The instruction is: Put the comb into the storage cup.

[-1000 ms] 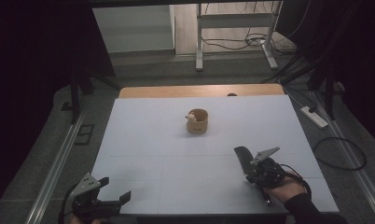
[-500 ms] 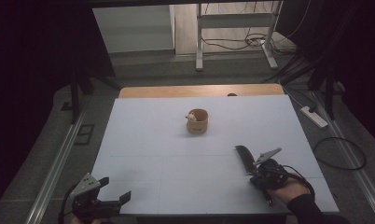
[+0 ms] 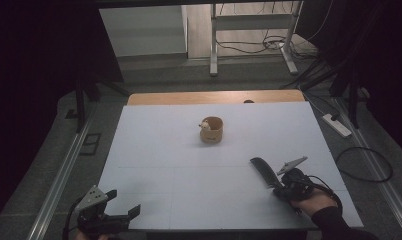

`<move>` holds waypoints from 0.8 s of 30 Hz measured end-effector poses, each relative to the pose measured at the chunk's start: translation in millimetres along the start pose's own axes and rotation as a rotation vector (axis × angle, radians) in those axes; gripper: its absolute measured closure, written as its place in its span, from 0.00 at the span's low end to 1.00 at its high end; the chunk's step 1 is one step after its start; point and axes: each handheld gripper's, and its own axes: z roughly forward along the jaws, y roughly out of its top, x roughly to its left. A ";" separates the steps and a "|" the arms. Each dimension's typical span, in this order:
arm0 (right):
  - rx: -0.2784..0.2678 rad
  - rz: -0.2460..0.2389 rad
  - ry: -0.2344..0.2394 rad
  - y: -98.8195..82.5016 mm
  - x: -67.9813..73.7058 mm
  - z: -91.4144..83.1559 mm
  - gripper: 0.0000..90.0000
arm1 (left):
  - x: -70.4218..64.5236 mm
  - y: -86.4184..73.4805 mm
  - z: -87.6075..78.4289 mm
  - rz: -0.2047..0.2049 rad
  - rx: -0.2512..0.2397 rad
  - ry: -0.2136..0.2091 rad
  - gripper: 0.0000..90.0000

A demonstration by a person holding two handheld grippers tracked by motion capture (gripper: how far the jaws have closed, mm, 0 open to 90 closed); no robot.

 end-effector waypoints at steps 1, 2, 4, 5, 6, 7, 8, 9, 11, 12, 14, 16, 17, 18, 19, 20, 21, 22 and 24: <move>0.001 0.002 -0.001 -0.6 -1.8 -0.5 1.00 | -0.1 0.0 0.1 0.000 0.000 0.001 0.01; -0.001 0.007 -0.002 -1.2 -3.4 -1.0 1.00 | 0.0 0.0 0.0 0.000 0.000 0.000 0.01; -0.003 0.014 -0.009 -2.5 -7.5 -2.0 1.00 | 0.0 0.0 0.0 0.000 0.000 0.000 0.01; -0.004 0.018 -0.011 -3.0 -8.7 -2.3 1.00 | 0.0 0.0 0.0 0.000 0.000 0.000 0.01; -0.008 0.030 -0.016 -4.0 -11.7 -3.3 1.00 | -0.1 0.0 0.0 0.000 0.000 0.001 0.01; -0.010 0.033 -0.020 -4.5 -13.1 -3.7 1.00 | -0.1 0.0 0.0 0.000 0.000 0.000 0.01; -0.010 0.033 -0.020 -4.5 -13.1 -3.7 1.00 | -0.2 0.0 0.0 0.000 0.000 0.001 0.01; -0.010 0.039 -0.022 -5.3 -15.3 -4.6 1.00 | -0.1 0.0 0.0 0.000 0.000 0.001 0.01; -0.010 0.040 -0.022 -5.4 -15.5 -4.7 1.00 | 0.0 0.0 0.0 0.000 0.000 0.000 0.01; -0.009 0.037 -0.020 -5.4 -15.3 -4.6 1.00 | 0.1 0.0 0.0 0.000 0.000 0.000 0.01; -0.010 0.037 -0.018 -5.2 -14.9 -4.6 1.00 | -0.1 0.1 0.1 0.000 0.000 0.001 0.01; -0.013 0.032 -0.014 -4.8 -13.6 -5.3 0.99 | -0.1 0.0 0.0 0.000 -0.001 0.000 0.01; -0.019 0.030 -0.011 -4.7 -13.0 -5.9 0.99 | 0.0 0.0 -0.1 0.000 -0.001 0.000 0.01; -0.022 0.030 -0.009 -4.3 -12.1 -7.4 0.98 | 0.0 0.0 -0.1 0.000 0.000 0.000 0.01; -0.029 0.025 -0.011 -4.1 -11.0 -9.0 0.98 | 0.1 0.0 0.0 0.000 0.000 0.000 0.01; -0.038 0.021 -0.010 -4.1 -9.7 -10.6 0.97 | 0.0 0.0 0.0 0.000 0.000 0.000 0.01; -0.046 0.020 -0.011 -4.2 -8.2 -12.3 0.96 | -0.1 0.1 0.1 0.000 0.000 0.001 0.01; -0.054 0.016 -0.015 -4.5 -6.3 -14.5 0.95 | -0.1 0.1 0.0 0.000 0.000 0.001 0.01; -0.070 0.003 -0.030 -5.1 -2.0 -18.7 0.90 | 0.0 0.0 0.0 0.000 0.000 0.000 0.01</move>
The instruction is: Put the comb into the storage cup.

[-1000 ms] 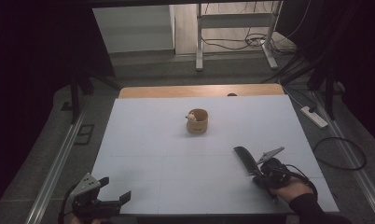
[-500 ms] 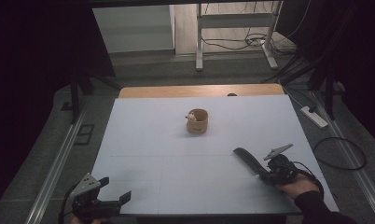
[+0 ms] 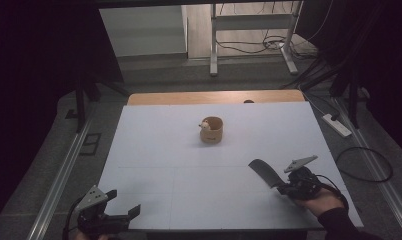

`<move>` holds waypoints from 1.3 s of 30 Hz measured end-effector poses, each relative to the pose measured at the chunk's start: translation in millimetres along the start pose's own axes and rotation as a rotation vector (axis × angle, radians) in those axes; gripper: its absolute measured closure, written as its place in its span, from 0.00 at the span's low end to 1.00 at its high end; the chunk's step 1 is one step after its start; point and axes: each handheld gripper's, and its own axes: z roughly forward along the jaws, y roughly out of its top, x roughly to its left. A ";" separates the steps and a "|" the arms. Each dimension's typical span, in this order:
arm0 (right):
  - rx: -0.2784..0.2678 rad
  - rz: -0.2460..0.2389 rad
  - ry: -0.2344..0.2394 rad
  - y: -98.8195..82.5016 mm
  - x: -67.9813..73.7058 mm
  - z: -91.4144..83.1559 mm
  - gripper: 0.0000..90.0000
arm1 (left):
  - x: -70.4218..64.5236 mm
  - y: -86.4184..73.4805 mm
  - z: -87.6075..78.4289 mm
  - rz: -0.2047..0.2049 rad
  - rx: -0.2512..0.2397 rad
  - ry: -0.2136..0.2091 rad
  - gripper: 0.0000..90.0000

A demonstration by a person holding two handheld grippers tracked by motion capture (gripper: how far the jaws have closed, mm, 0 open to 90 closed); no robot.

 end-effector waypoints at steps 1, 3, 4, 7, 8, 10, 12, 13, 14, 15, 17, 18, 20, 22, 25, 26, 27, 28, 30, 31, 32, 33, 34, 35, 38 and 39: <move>0.000 0.000 0.000 0.0 0.0 0.0 0.90 | 0.0 0.0 0.0 0.000 0.000 0.000 0.01; -0.013 -0.016 -0.016 -0.2 4.0 -3.0 0.83 | -0.1 0.0 0.1 0.000 0.000 0.001 0.01; -0.013 -0.016 -0.016 -0.2 4.0 -3.0 0.83 | -0.2 0.1 0.1 0.000 0.001 0.000 0.01; -0.019 -0.015 -0.037 0.0 5.8 -4.6 0.76 | -0.1 0.1 0.1 0.000 0.000 0.001 0.01; -0.019 -0.006 -0.044 0.2 6.0 -5.3 0.73 | 0.1 0.1 0.0 0.000 0.001 -0.001 0.01; -0.026 0.001 -0.059 0.4 5.7 -6.9 0.68 | 0.1 0.1 0.0 0.000 0.001 -0.001 0.01; -0.029 0.011 -0.070 0.6 5.3 -8.0 0.61 | 0.0 0.1 0.1 0.000 0.001 0.000 0.02; -0.026 0.015 -0.074 0.4 4.9 -8.7 0.57 | -0.1 0.1 0.1 0.000 0.001 0.000 0.02; -0.028 0.017 -0.080 0.1 4.6 -9.0 0.54 | 0.0 0.1 0.1 0.000 0.000 0.000 0.02; -0.027 0.020 -0.088 -0.2 4.4 -9.3 0.49 | 0.1 0.1 0.1 0.000 0.001 -0.001 0.02; -0.021 0.028 -0.095 -0.8 3.1 -9.7 0.42 | 0.1 0.1 0.2 -0.001 0.001 -0.001 0.02; -0.017 0.039 -0.100 -0.8 1.6 -9.9 0.35 | 0.1 0.2 0.3 -0.001 0.001 -0.001 0.02; -0.017 0.040 -0.107 -0.9 0.8 -10.3 0.32 | 0.0 0.2 0.3 -0.001 0.002 -0.001 0.02; -0.019 0.048 -0.114 -0.9 -0.6 -10.8 0.24 | 0.0 0.1 0.3 -0.001 0.002 -0.001 0.02; -0.024 0.058 -0.128 -1.5 -2.7 -11.8 0.17 | 0.0 0.1 0.2 -0.001 0.001 -0.001 0.02; -0.026 0.058 -0.133 -1.7 -3.4 -12.1 0.15 | 0.0 0.2 0.3 -0.001 0.002 -0.001 0.02; -0.027 0.060 -0.133 -1.9 -4.2 -12.3 0.13 | 0.0 0.2 0.3 -0.001 0.002 -0.001 0.02; -0.025 0.054 -0.133 -2.6 -5.3 -13.0 0.09 | 0.0 0.2 0.4 -0.001 0.002 -0.001 0.02; -0.028 0.054 -0.139 -3.1 -5.8 -13.3 0.08 | 0.1 0.2 0.4 -0.002 0.002 -0.001 0.02; -0.028 0.056 -0.142 -3.5 -6.4 -13.5 0.06 | 0.1 0.2 0.4 -0.002 0.002 -0.001 0.02; -0.034 0.057 -0.143 -4.3 -7.9 -13.9 0.02 | 0.1 0.2 0.4 -0.002 0.002 -0.001 0.02; -0.034 0.057 -0.143 -4.3 -7.9 -13.9 0.02 | 0.1 0.2 0.4 -0.002 0.002 -0.001 0.02; -0.038 0.058 -0.146 -4.7 -8.6 -14.2 0.01 | 0.1 0.2 0.4 -0.002 0.002 -0.001 0.02; -0.041 0.064 -0.146 -5.1 -9.0 -14.4 0.00 | 0.1 0.2 0.4 -0.002 0.002 -0.001 0.02; -0.055 0.079 -0.150 -6.5 -11.9 -14.9 0.00 | 0.3 0.2 0.4 -0.003 0.002 -0.002 0.02; -0.055 0.079 -0.150 -6.5 -11.9 -14.9 0.00 | 0.3 0.2 0.5 -0.004 0.002 -0.002 0.02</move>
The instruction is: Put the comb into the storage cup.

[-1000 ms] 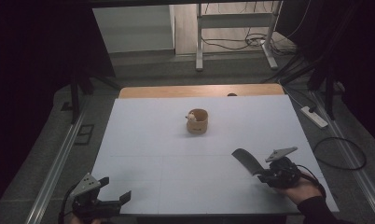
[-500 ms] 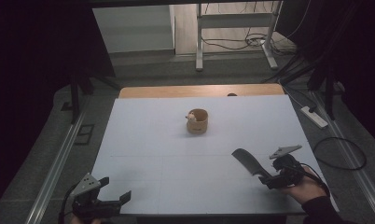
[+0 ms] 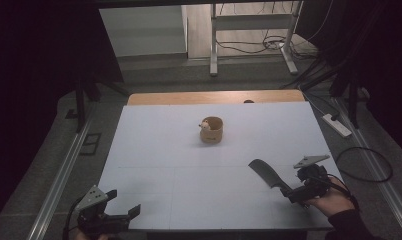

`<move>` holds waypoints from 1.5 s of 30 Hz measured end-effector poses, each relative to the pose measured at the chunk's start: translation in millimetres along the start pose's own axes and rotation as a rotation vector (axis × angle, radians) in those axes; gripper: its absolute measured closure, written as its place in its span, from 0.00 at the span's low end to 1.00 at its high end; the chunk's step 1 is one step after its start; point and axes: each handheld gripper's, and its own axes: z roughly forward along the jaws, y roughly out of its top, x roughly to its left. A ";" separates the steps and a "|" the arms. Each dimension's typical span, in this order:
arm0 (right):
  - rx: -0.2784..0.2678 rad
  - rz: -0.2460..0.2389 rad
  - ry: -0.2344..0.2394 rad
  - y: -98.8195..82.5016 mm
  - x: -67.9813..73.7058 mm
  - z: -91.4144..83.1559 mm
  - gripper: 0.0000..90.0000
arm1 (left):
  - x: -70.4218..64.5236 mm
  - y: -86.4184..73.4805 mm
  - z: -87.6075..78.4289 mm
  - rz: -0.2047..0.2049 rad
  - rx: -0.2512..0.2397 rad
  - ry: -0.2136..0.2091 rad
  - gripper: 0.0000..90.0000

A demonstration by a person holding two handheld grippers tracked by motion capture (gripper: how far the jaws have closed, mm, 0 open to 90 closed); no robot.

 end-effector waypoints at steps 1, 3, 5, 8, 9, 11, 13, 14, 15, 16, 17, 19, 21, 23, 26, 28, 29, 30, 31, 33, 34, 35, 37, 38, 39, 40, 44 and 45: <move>-0.001 0.003 0.000 -0.2 -0.5 0.1 0.00 | -0.1 0.0 0.0 0.001 0.000 0.000 0.02; -0.004 0.006 0.004 -0.7 -1.4 0.8 0.00 | -0.1 0.0 0.0 0.001 0.001 0.001 0.02; -0.006 0.008 0.006 -1.0 -2.2 1.7 0.00 | 0.0 0.0 0.0 0.000 0.000 0.000 0.02; 0.000 0.006 0.009 -1.6 -2.5 3.4 0.00 | -0.1 0.0 0.1 0.001 0.001 0.001 0.02; 0.005 0.002 0.005 -2.0 -2.3 4.1 0.00 | -0.2 0.0 0.1 0.001 0.001 0.001 0.02; 0.012 0.004 0.004 -2.7 -2.3 6.0 0.00 | -0.1 0.0 0.1 0.000 0.000 0.001 0.02; 0.015 0.003 0.006 -3.3 -2.5 8.0 0.00 | 0.0 0.0 0.1 0.000 0.000 0.000 0.02; 0.020 0.001 0.005 -3.5 -2.5 9.1 0.00 | 0.0 0.0 0.1 0.000 0.000 0.000 0.02; 0.026 -0.002 0.006 -3.7 -2.7 10.3 0.00 | -0.1 0.0 0.1 0.001 0.001 0.001 0.02; 0.037 -0.001 0.010 -4.5 -2.9 13.5 0.00 | -0.1 0.0 0.1 0.001 0.001 0.001 0.02; 0.037 -0.001 0.010 -4.5 -2.9 13.5 0.00 | -0.1 0.0 0.0 0.001 0.001 0.001 0.02; 0.046 0.000 0.015 -5.3 -3.2 16.2 0.00 | 0.0 0.0 0.0 0.001 0.000 0.000 0.02; 0.064 0.002 0.021 -6.9 -3.9 20.7 0.00 | -0.1 0.0 0.0 0.001 0.001 0.001 0.02; 0.073 0.000 0.023 -8.0 -4.5 23.4 0.00 | -0.2 0.0 0.1 0.002 0.001 0.001 0.02; 0.084 0.001 0.022 -9.0 -4.8 26.3 0.00 | -0.1 0.0 0.0 0.001 0.000 0.000 0.02; 0.094 -0.004 0.024 -9.8 -5.1 28.8 0.00 | -0.1 0.0 0.0 0.002 0.000 0.000 0.02; 0.098 -0.005 0.023 -10.3 -5.2 30.4 0.00 | -0.2 0.0 0.0 0.002 0.001 0.001 0.02; 0.103 -0.006 0.024 -10.6 -5.3 31.3 0.00 | -0.2 0.0 0.1 0.002 0.001 0.001 0.02; 0.109 -0.008 0.024 -11.0 -5.2 32.7 0.00 | -0.2 0.0 0.0 0.002 0.001 0.000 0.02; 0.130 -0.019 0.019 -12.3 -5.0 35.7 0.00 | -0.1 0.0 0.0 0.001 0.000 0.000 0.02; 0.127 -0.023 0.017 -12.4 -4.7 36.0 0.00 | -0.2 0.0 0.1 0.002 0.001 0.001 0.02; 0.127 -0.023 0.017 -12.4 -4.7 36.0 0.00 | -0.2 0.0 0.1 0.003 0.001 0.001 0.02; 0.127 -0.021 0.017 -12.6 -4.5 36.2 0.00 | -0.2 0.0 0.1 0.003 0.001 0.001 0.02; 0.126 -0.022 0.016 -12.8 -4.4 36.2 0.00 | -0.2 0.0 0.1 0.003 0.001 0.001 0.02; 0.125 -0.021 0.016 -13.0 -4.5 36.2 0.00 | -0.2 0.0 0.1 0.002 0.001 0.001 0.02; 0.127 -0.019 0.015 -12.8 -4.3 36.3 0.00 | -0.2 0.0 0.1 0.002 0.001 0.001 0.02; 0.140 -0.017 0.011 -11.5 -3.9 36.5 0.00 | -0.3 0.1 0.3 0.003 0.002 0.001 0.02; 0.144 -0.015 0.009 -10.8 -3.6 36.8 0.00 | -0.3 0.1 0.2 0.003 0.002 0.001 0.02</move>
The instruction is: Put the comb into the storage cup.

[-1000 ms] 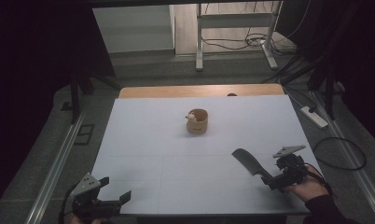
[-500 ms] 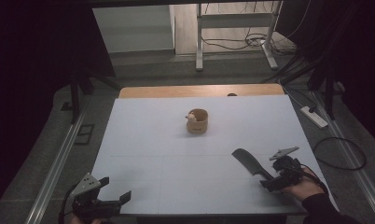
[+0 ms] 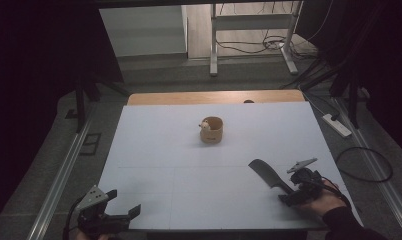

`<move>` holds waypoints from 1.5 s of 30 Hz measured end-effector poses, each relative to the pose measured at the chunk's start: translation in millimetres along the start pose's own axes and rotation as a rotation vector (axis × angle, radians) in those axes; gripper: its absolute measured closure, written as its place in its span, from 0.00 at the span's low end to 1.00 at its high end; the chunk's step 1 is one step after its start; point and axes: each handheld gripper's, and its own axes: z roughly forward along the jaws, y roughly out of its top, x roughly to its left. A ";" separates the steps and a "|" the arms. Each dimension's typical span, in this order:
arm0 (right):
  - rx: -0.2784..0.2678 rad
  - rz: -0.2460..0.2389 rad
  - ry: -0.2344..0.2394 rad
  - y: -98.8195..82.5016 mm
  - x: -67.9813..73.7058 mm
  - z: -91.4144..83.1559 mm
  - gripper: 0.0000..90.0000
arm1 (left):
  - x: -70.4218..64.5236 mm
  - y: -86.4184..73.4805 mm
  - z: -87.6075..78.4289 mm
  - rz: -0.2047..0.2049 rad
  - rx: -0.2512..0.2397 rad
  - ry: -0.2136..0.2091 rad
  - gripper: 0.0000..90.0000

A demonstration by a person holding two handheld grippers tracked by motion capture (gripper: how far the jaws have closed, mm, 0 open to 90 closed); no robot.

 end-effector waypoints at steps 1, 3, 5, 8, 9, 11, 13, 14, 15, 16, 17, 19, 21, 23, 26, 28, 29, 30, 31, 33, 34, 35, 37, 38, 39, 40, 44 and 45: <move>0.009 0.001 -0.002 0.8 0.2 -0.2 0.00 | 0.0 0.0 0.0 -0.001 0.000 0.000 0.02; 0.017 0.002 0.000 2.0 0.4 -0.3 0.00 | 0.0 0.0 0.0 0.000 0.000 0.000 0.02; 0.024 -0.003 0.003 3.0 0.7 -1.6 0.04 | -0.1 0.0 0.1 0.001 0.000 0.000 0.02; 0.022 -0.011 0.009 4.7 2.6 -4.4 0.13 | 0.0 0.0 0.0 0.001 0.000 0.000 0.02; 0.018 -0.012 0.012 5.1 2.8 -4.9 0.17 | 0.0 0.0 0.1 0.001 0.000 0.000 0.02; 0.018 -0.014 0.012 6.4 3.1 -6.4 0.22 | -0.1 0.1 0.2 0.001 0.001 0.000 0.02; 0.011 -0.019 0.013 7.5 2.7 -7.9 0.32 | -0.1 0.1 0.2 0.002 0.001 0.001 0.02; 0.008 -0.024 0.017 8.0 2.6 -8.8 0.38 | -0.1 0.2 0.3 0.001 0.002 0.001 0.02; 0.008 -0.029 0.019 8.5 2.7 -9.2 0.42 | 0.0 0.2 0.3 0.002 0.002 0.000 0.02; 0.005 -0.038 0.024 9.1 2.9 -9.7 0.47 | -0.1 0.2 0.3 0.002 0.002 0.000 0.02; 0.009 -0.042 0.027 9.7 3.2 -10.4 0.52 | -0.1 0.2 0.4 0.003 0.003 0.000 0.02; 0.002 -0.054 0.035 10.6 4.0 -10.7 0.61 | -0.2 0.2 0.4 0.003 0.003 0.000 0.02; -0.002 -0.058 0.037 10.8 3.8 -11.0 0.70 | -0.2 0.2 0.4 0.003 0.003 0.001 0.02; -0.015 -0.066 0.050 10.2 3.2 -11.2 0.78 | -0.3 0.3 0.4 0.004 0.004 0.001 0.02; -0.011 -0.056 0.054 10.5 2.7 -11.4 0.80 | -0.3 0.3 0.4 0.004 0.004 0.001 0.02; -0.009 -0.054 0.051 10.8 3.1 -11.4 0.80 | -0.1 0.3 0.3 0.003 0.002 0.001 0.02; -0.011 -0.060 0.050 10.6 3.2 -11.4 0.80 | 0.0 0.2 0.2 0.001 0.002 0.001 0.02; -0.011 -0.062 0.052 10.4 3.0 -11.6 0.80 | 0.0 0.2 0.2 0.000 0.001 0.001 0.02; -0.015 -0.058 0.055 10.0 2.7 -11.6 0.80 | 0.1 0.2 0.1 0.000 0.001 0.000 0.02; -0.023 -0.040 0.066 9.4 0.9 -11.5 0.80 | 0.0 0.3 0.0 0.000 0.000 0.001 0.02; -0.023 -0.035 0.071 9.3 0.1 -11.8 0.80 | -0.1 0.3 -0.1 0.000 -0.001 0.002 0.02; -0.026 -0.029 0.073 9.1 -0.3 -11.8 0.80 | 0.0 0.3 -0.2 0.000 -0.002 0.001 0.01; -0.031 -0.020 0.080 8.8 -0.9 -12.4 0.80 | -0.1 0.5 -0.4 -0.001 -0.002 0.002 0.01; -0.034 -0.018 0.084 8.8 -1.0 -13.0 0.80 | -0.1 0.5 -0.4 -0.001 -0.003 0.002 0.01; -0.044 -0.015 0.086 8.7 -0.8 -13.5 0.80 | -0.2 0.5 -0.5 0.000 -0.003 0.002 0.00; -0.049 -0.015 0.086 8.9 -0.5 -14.3 0.80 | -0.2 0.6 -0.6 0.001 -0.003 0.002 0.00; -0.076 -0.017 0.077 8.7 -0.5 -17.9 0.80 | -0.6 1.0 -0.6 0.008 -0.005 0.000 0.00; -0.079 -0.020 0.074 8.5 -0.7 -18.7 0.80 | -0.8 1.2 -0.6 0.006 -0.008 -0.003 0.00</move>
